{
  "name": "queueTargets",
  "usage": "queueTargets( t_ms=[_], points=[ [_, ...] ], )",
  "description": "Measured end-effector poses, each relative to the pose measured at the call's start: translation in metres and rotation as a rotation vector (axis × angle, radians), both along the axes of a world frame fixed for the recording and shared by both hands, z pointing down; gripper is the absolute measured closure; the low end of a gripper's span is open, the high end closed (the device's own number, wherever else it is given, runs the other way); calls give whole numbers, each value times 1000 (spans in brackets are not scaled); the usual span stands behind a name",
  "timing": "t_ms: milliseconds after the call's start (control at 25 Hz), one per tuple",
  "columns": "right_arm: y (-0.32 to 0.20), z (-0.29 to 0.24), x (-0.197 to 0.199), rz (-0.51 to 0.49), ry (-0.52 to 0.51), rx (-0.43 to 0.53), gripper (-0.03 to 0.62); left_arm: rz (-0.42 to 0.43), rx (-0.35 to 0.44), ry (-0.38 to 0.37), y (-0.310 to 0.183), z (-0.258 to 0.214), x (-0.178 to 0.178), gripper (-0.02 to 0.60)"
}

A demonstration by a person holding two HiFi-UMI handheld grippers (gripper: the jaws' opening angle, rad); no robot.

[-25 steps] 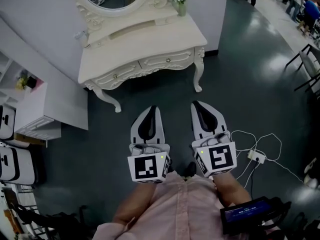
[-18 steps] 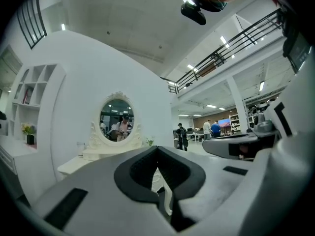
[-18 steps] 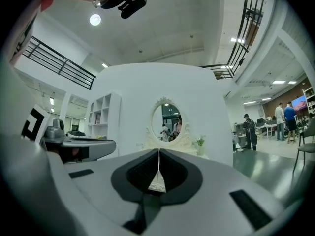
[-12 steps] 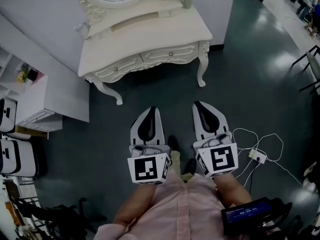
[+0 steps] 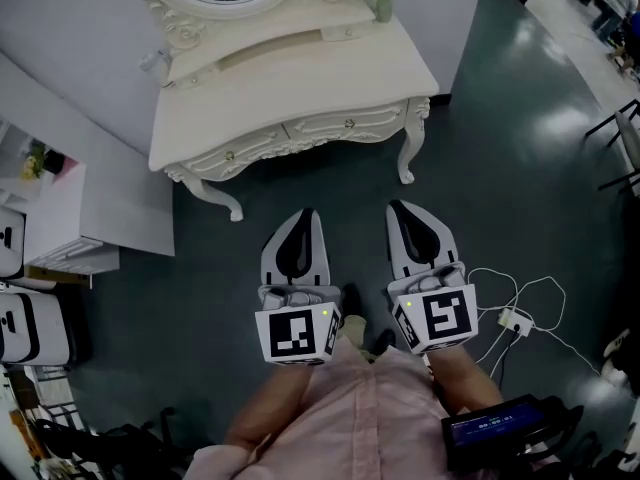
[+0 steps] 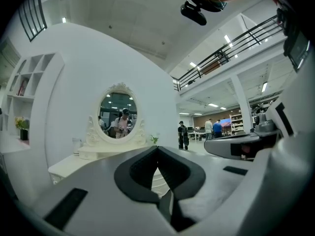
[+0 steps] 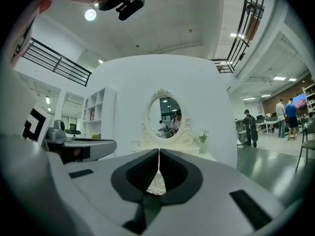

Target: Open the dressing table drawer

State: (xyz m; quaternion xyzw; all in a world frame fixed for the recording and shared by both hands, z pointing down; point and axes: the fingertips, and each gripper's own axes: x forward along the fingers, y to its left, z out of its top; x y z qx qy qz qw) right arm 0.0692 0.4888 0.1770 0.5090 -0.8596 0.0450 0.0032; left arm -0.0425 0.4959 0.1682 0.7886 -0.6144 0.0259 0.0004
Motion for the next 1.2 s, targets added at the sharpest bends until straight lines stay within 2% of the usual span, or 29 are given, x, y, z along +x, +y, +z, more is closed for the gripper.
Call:
queueTargets(
  t_ms=[320,560,920,1200],
  points=[
    [-65,-19,-31,34,-5,50,574,26,51,7,-68,-16,-34,560],
    [-95,-36,-47,51,4,97,574,49,92,10,-105,-33,-50,560],
    [-126,-20,-29,105,18,59,574,96,36,23,-142,-10,-35,560],
    [-168,0,-12,110,10,8,574,94,-23,11,-182,10,-18,560]
  ],
)
